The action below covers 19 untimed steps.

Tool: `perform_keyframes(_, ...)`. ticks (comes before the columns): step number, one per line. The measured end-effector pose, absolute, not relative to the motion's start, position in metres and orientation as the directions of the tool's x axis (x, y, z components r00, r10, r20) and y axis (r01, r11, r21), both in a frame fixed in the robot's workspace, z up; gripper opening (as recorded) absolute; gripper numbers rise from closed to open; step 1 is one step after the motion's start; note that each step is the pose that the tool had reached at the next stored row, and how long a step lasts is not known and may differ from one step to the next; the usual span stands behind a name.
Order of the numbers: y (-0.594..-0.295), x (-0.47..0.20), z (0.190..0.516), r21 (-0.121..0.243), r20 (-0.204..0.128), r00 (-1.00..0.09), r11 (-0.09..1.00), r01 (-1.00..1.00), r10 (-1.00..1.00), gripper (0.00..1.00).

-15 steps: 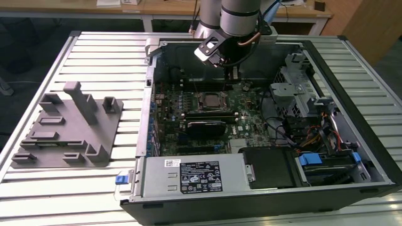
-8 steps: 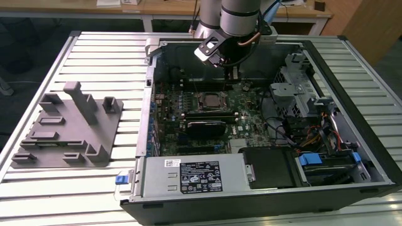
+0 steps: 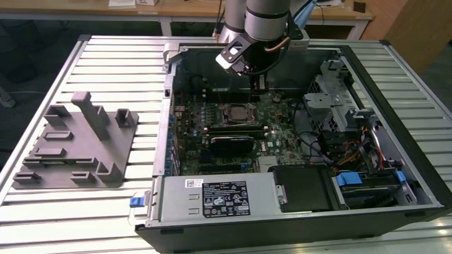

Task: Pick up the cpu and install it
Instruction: 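Close the cpu cover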

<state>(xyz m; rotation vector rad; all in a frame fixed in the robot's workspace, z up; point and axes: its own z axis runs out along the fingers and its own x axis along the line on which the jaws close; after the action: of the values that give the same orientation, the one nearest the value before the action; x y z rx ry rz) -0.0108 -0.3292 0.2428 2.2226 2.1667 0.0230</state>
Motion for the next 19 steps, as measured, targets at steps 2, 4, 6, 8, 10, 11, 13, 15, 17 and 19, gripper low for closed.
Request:
perform_keyframes(2,-0.329,-0.012,0.243,0.037,-0.015,0.026,-0.025,0.999,1.000,0.11)
perform_keyframes(4,-0.329,-0.014,0.243,0.037,-0.015,0.026,-0.025,0.999,1.000,0.11)
perform_keyframes(6,-0.329,-0.015,0.243,0.037,-0.016,0.026,-0.025,0.999,1.000,0.11)
perform_keyframes(8,-0.329,-0.017,0.243,0.037,-0.015,0.026,-0.025,0.999,1.000,0.11)
perform_keyframes(10,-0.329,-0.018,0.243,0.037,-0.015,0.026,-0.025,0.999,1.000,0.11)
perform_keyframes(11,-0.329,-0.018,0.243,0.037,-0.015,0.026,-0.025,0.999,1.000,0.11)
perform_keyframes(13,-0.329,-0.022,0.243,0.037,-0.016,0.026,-0.025,0.999,1.000,0.11)
perform_keyframes(15,-0.329,-0.022,0.243,0.037,-0.015,0.026,-0.025,0.999,1.000,0.11)
perform_keyframes(17,-0.329,-0.022,0.243,0.037,-0.015,0.026,-0.025,0.999,1.000,0.11)
perform_keyframes(19,-0.329,-0.022,0.243,0.037,-0.015,0.026,-0.025,0.999,1.000,0.11)
